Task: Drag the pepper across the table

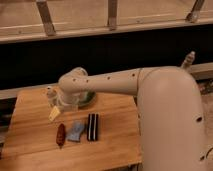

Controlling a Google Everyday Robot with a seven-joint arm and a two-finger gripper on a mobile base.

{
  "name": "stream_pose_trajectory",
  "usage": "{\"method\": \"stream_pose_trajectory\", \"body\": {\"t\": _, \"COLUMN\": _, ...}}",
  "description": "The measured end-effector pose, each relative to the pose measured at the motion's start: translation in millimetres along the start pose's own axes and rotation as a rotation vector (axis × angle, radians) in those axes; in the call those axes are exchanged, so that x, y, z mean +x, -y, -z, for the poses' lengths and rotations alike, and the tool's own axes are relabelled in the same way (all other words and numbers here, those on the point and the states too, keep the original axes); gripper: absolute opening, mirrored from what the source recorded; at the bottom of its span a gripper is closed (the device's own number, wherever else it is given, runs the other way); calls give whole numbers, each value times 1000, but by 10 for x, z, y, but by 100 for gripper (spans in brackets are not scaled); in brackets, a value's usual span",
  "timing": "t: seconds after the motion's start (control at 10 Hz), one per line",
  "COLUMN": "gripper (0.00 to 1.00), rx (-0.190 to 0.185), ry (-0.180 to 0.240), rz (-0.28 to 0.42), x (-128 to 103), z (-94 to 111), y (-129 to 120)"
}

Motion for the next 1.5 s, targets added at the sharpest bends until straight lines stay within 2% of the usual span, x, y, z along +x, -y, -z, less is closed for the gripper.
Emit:
{"method": "stream_pose_trajectory", "body": {"t": 0.2, "gripper": 80, "rx": -6, "ry": -7, "rz": -1, "x": 9, "z": 0, "y": 5}}
{"method": "stream_pose_trajectory", "body": {"t": 0.3, "gripper": 80, "rx": -20, "ry": -25, "rz": -3, "x": 49, "z": -55, "y": 8}}
{"method": "stream_pose_trajectory", "body": {"t": 0.4, "gripper": 80, "rx": -33, "ry": -40, "rz": -2, "x": 81, "z": -135, "y": 0}}
{"method": "stream_pose_trajectory", "body": {"t": 0.6, "gripper": 80, "rx": -68, "ry": -87, "rz": 9, "x": 183, "z": -422, "y": -48}}
{"method": "stream_pose_trajectory", "body": {"t": 0.8, "gripper": 80, "rx": -104, "ry": -111, "rz": 21, "x": 208, "z": -530, "y": -112}}
{"method": "stream_pose_trajectory", "body": {"t": 1.5, "gripper": 80, "rx": -135, "ry": -173, "rz": 53, "x": 204, "z": -739, "y": -315}}
